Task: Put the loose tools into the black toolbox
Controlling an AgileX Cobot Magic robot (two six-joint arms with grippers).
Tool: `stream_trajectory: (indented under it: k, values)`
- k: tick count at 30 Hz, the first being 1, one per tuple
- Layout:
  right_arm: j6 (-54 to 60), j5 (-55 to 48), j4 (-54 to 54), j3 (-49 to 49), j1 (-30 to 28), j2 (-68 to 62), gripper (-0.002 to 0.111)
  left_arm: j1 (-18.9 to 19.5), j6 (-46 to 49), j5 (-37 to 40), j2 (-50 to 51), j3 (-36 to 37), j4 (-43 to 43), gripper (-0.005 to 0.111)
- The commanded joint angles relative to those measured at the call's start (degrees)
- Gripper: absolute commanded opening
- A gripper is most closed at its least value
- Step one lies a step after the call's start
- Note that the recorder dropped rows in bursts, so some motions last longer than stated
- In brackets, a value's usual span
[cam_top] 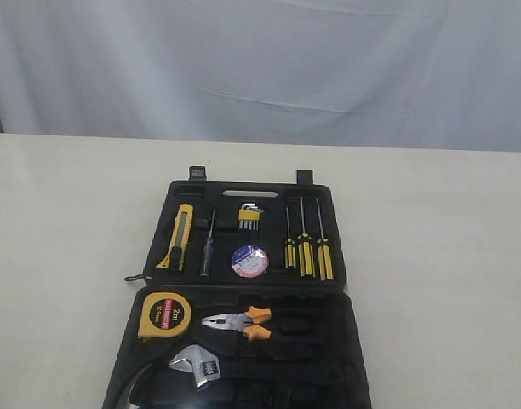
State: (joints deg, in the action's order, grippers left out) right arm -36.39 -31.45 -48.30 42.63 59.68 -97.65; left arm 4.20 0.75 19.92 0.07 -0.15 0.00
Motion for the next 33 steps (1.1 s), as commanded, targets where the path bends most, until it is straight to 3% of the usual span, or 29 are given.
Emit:
stream_trajectory:
  k: [1, 29, 33]
  values:
    - [-3.2, -0.3, -3.7, -0.1, 0.0, -2.0, 0.049, -0.3, -0.3, -0.3, -0.1, 0.1, 0.0, 0.000]
    - [-21.0, -7.0, -21.2, -0.1, 0.0, -5.4, 0.049, -0.3, -0.3, -0.3, -0.1, 0.1, 0.0, 0.000]
    - [-21.0, -7.2, -21.2, -0.1, 0.0, -5.4, 0.034, -0.3, -0.3, -0.3, -0.1, 0.1, 0.0, 0.000]
